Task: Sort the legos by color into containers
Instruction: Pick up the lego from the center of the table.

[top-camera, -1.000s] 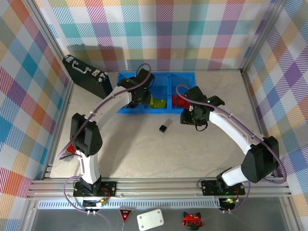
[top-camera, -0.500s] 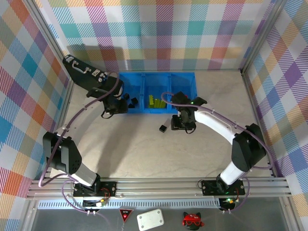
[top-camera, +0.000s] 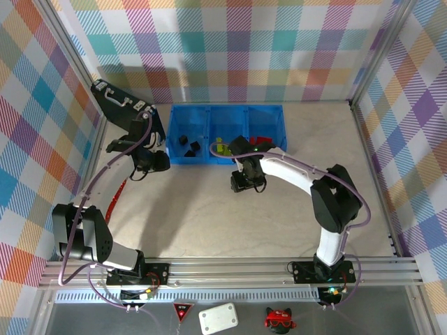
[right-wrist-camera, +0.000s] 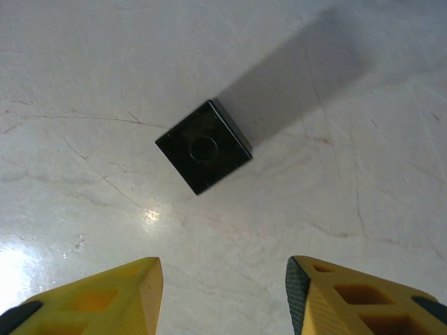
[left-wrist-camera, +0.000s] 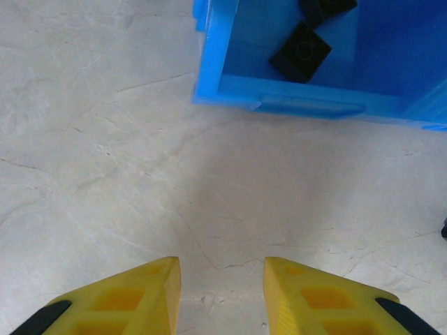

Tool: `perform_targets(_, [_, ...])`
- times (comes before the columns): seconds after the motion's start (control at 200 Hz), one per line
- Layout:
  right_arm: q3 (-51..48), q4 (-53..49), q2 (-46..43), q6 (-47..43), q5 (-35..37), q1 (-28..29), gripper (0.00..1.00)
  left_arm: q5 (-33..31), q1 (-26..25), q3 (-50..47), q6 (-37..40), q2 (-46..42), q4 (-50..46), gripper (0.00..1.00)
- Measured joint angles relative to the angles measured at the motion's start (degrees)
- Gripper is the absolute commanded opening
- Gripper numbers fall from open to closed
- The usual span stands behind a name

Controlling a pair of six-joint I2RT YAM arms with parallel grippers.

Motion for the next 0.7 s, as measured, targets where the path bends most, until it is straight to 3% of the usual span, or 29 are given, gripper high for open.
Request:
perform_targets(0.28, [5.7,0.5,7.5,-8.6,1.0,0.3,0.56,2.4,1.3,0.0,0.7,0.1,2.2,0.36])
perform_targets(0.7, [11.6,0.2,14.4,-11.8,1.7,0.3,0.55,2.6,1.9,0.0,0.8,0.3,3.0,0.36])
